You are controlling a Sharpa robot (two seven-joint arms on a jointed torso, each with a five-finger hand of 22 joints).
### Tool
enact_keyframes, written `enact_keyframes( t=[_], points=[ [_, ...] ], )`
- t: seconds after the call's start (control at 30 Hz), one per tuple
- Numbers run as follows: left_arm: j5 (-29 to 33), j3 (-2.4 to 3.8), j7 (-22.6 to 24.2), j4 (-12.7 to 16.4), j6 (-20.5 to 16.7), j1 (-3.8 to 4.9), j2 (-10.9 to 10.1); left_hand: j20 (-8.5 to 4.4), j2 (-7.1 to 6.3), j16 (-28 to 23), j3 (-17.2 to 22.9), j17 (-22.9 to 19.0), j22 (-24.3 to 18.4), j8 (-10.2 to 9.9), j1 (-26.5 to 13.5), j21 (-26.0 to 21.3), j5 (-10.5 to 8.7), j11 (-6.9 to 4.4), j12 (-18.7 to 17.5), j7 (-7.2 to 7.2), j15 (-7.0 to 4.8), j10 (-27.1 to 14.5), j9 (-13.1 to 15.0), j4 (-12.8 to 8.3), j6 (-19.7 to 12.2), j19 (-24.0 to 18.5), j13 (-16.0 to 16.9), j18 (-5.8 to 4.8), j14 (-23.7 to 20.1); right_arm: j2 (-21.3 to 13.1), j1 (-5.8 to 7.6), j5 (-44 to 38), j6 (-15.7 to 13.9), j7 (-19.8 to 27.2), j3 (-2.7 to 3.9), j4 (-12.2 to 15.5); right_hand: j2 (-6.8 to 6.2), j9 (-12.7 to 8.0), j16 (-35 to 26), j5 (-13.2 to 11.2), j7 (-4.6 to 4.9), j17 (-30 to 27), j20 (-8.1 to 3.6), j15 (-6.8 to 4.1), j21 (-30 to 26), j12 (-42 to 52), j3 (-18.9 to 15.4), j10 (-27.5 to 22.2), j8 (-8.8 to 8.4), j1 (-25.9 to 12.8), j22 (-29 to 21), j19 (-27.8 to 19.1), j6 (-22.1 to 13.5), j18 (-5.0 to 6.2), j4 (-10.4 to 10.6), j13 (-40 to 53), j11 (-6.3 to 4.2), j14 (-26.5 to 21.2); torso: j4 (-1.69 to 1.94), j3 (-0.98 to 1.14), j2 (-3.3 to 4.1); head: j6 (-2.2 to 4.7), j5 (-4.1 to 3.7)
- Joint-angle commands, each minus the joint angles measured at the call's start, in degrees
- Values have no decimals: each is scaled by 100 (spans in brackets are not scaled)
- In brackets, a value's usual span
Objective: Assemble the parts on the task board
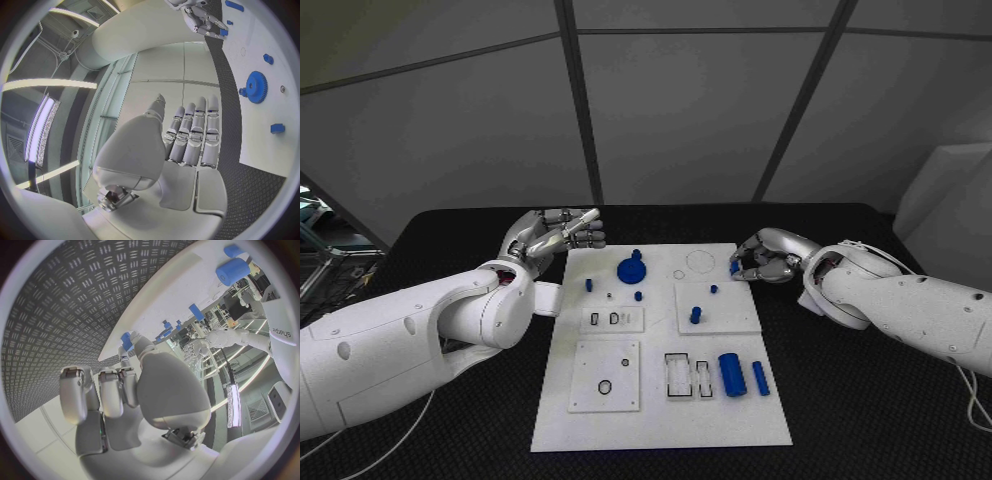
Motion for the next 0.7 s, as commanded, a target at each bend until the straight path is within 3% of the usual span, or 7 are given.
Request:
enact_keyframes(
  t=[0.03, 0.3, 0.7],
  points=[
    [-26, 6, 6, 12, 66, 8, -1, -1, 35, -21, -10, 9, 8, -34, 20, 33, -14, 32, -28, 40, 8, -4, -4, -38, -14, -34, 2, -83, -2, 14, 10, -48, 31, -8, 2, -16, 75, 12, 28, 25, -2, 1502, -40, -11, 39, 26, 36, 284, 20, -2, 1130, 360, 67, -42, -3, 1131, -15, 594, -2, 2, 2, 2, 2],
    [-26, 6, 1, 11, 71, 8, -1, -1, 35, -21, -10, 9, 8, -34, 20, 33, -14, 32, -28, 40, 8, -4, -4, -38, -14, -34, 2, -83, -2, 46, 9, -53, -36, -30, 2, -56, 175, 34, 31, 2, -13, 1509, -45, -18, 60, 53, 93, 313, 85, -17, 1174, 388, 282, -52, 6, 1165, -23, 596, -3, 3, 5, -5, 5],
    [-26, 6, -11, 12, 82, 8, -5, 0, 39, -30, 3, 15, 11, -37, 18, 40, -15, 32, -31, 41, 8, -2, -3, -51, -10, -42, 2, -83, -3, 79, 7, -47, -175, -88, 2, -63, 184, 36, 31, -3, -19, 1509, -50, -24, 82, 71, 94, 332, 93, -52, 1220, 418, 338, -63, 22, 1185, -27, 596, -2, 2, 0, -24, -2]
  ],
)
